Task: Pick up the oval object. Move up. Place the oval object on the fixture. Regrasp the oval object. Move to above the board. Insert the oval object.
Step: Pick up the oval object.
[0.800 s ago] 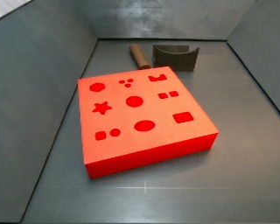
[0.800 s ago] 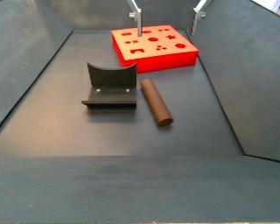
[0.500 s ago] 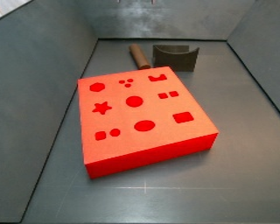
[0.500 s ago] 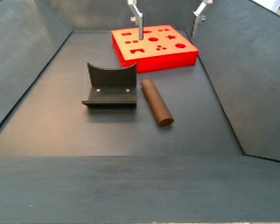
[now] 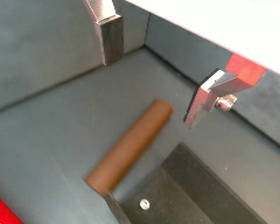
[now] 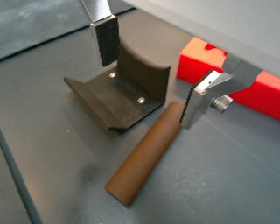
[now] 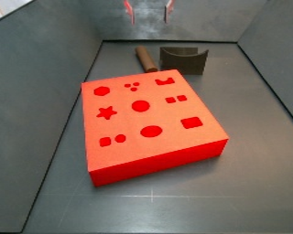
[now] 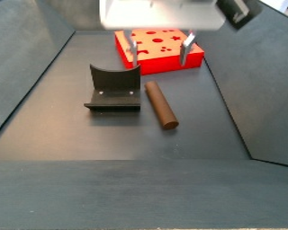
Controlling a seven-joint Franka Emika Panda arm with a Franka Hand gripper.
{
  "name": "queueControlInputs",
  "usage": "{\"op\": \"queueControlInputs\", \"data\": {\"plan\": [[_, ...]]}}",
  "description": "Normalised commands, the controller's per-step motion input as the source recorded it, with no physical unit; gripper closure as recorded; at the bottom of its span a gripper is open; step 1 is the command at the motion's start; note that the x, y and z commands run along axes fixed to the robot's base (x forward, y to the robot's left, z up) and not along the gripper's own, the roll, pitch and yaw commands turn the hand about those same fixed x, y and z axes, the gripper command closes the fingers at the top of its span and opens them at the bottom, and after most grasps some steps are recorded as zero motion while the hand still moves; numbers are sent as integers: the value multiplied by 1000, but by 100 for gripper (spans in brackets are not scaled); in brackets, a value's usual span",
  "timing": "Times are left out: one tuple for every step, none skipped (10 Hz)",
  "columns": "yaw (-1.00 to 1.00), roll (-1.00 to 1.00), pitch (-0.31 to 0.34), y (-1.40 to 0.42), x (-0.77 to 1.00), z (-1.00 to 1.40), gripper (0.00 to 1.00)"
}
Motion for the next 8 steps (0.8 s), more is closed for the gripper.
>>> {"op": "queueControlInputs", "data": {"plan": [[300,31,-170,0,143,-874,0],[251,30,-210,0,26,-803,0],[189,61,-240,0,0,-760,0],[134,89,-276,-40,-89,-694,0],[123,90,-291,-51,-103,-671,0],[126,90,-294,-51,-117,-663,0],[129,86,-299,-49,-114,-657,0],[129,79,-309,-51,-100,-637,0]]}}
